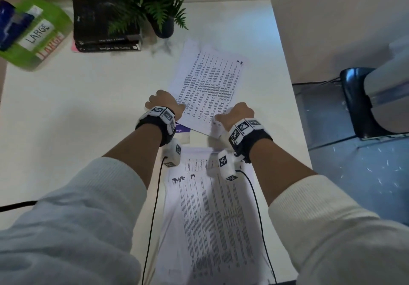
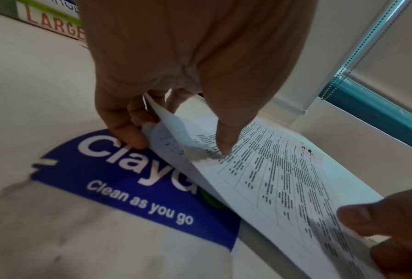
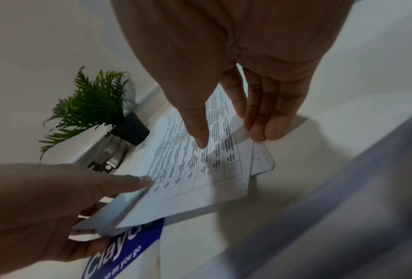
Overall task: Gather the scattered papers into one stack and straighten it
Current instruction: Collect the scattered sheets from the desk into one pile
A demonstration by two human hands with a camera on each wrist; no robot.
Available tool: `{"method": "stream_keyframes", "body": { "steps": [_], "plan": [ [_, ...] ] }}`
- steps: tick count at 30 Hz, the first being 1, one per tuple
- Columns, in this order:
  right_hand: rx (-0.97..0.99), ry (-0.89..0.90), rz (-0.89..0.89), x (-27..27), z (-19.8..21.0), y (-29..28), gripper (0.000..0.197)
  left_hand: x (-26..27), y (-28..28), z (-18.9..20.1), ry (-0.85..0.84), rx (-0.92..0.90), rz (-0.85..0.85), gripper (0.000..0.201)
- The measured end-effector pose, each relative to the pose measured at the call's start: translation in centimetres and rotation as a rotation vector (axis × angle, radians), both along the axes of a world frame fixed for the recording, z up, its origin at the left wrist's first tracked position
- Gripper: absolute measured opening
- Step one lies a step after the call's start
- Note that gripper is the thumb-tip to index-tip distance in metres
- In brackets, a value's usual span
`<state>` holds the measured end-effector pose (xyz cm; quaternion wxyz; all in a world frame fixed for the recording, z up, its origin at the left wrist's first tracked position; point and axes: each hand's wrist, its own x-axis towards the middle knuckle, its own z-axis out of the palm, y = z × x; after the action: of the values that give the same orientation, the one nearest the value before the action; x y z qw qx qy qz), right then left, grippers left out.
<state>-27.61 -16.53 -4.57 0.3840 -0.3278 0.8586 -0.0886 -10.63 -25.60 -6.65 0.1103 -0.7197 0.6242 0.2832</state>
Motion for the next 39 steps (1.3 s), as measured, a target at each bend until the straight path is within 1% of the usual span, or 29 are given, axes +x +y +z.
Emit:
{"method": "stream_keyframes", "body": {
  "steps": [2,4,6,7,9,11,13,15,16,17,18,20,21,22,23,24,25,27,28,29,30,31,32,33,35,37,39],
  "plan": [
    [0.021,0.028,0.007,0.1,-0.2,-0.3,0.037,-0.3,-0.1,0.0,-0.011,0.035,0.045,0.089],
    [0.024,0.042,0.016,0.0,-0.3,-0.3,0.040,-0.5,0.0,0.0,-0.036,0.075,0.064,0.098],
    [0.033,0.042,0.029,-0.2,-0.5,-0.2,0.040,-0.6,-0.1,0.3,-0.043,0.093,0.066,0.098],
    [0.035,0.048,0.044,-0.3,-0.4,-0.1,0.041,-0.7,-0.2,0.5,-0.013,0.082,0.077,0.093],
    [0.050,0.031,0.054,-0.5,-0.2,-0.2,0.041,-0.5,-0.6,0.7,0.108,0.037,0.124,0.079],
    [0.060,0.012,0.048,-0.7,0.1,-0.1,0.040,0.2,-0.8,1.2,0.218,0.016,0.196,0.069],
    [0.045,-0.019,0.031,-1.0,0.3,0.1,0.039,1.1,-0.7,2.1,0.267,0.045,0.234,0.060],
    [0.029,-0.094,0.030,-1.3,0.3,0.3,0.044,1.7,-0.4,3.0,0.316,0.112,0.243,0.048],
    [0.022,-0.145,0.025,-1.5,0.2,0.6,0.046,1.9,-0.2,3.4,0.352,0.133,0.251,0.047],
    [-0.008,-0.202,0.003,-1.8,0.1,1.0,0.047,2.2,0.1,3.7,0.409,0.142,0.267,0.047],
    [-0.042,-0.264,-0.045,-1.9,0.0,1.5,0.047,2.6,0.5,4.0,0.521,0.161,0.322,0.043],
    [-0.120,-0.342,-0.189,-2.2,0.2,2.6,0.051,3.5,1.6,4.9,0.814,0.226,0.494,0.033],
    [-0.162,-0.389,-0.270,-2.3,0.5,3.3,0.055,4.0,2.2,5.3,0.934,0.254,0.568,0.031],
    [-0.173,-0.452,-0.337,-2.5,0.4,4.0,0.058,4.4,3.1,5.7,1.018,0.275,0.616,0.032],
    [-0.186,-0.526,-0.406,-2.3,0.5,4.7,0.055,4.8,3.8,6.0,1.067,0.293,0.621,0.032],
    [-0.196,-0.555,-0.403,-2.4,0.7,5.5,0.050,5.2,4.7,6.1,1.090,0.314,0.591,0.033],
    [-0.188,-0.585,-0.364,-2.3,0.6,6.1,0.049,5.5,5.5,6.0,1.089,0.338,0.546,0.034],
    [-0.213,-0.621,-0.358,-2.8,0.3,6.4,0.063,5.7,7.1,5.7,1.014,0.359,0.448,0.036],
    [-0.207,-0.620,-0.346,-2.8,0.4,6.5,0.055,5.7,7.7,5.3,0.973,0.338,0.433,0.036],
    [-0.204,-0.589,-0.327,-2.7,0.7,6.9,0.039,5.7,8.2,5.0,0.937,0.294,0.431,0.036],
    [-0.216,-0.485,-0.267,-3.1,1.0,7.1,0.027,5.3,8.4,4.8,0.907,0.243,0.431,0.035],
    [-0.203,-0.398,-0.271,-3.4,0.8,6.9,0.025,5.1,8.4,4.6,0.876,0.191,0.430,0.033],
    [-0.198,-0.376,-0.271,-3.6,0.9,7.1,0.031,4.8,8.6,4.6,0.842,0.144,0.408,0.034],
    [-0.207,-0.371,-0.264,-3.4,1.0,6.9,0.035,4.6,8.3,4.5,0.795,0.114,0.371,0.037],
    [-0.247,-0.366,-0.263,-3.3,0.5,6.5,0.033,4.1,7.8,4.5,0.716,0.075,0.297,0.043],
    [-0.256,-0.348,-0.232,-3.4,-0.1,5.9,0.037,3.6,7.0,4.7,0.657,0.022,0.243,0.042],
    [-0.265,-0.347,-0.208,-3.4,-0.4,5.1,0.026,3.1,6.4,5.0,0.657,-0.037,0.263,0.034]
  ]
}}
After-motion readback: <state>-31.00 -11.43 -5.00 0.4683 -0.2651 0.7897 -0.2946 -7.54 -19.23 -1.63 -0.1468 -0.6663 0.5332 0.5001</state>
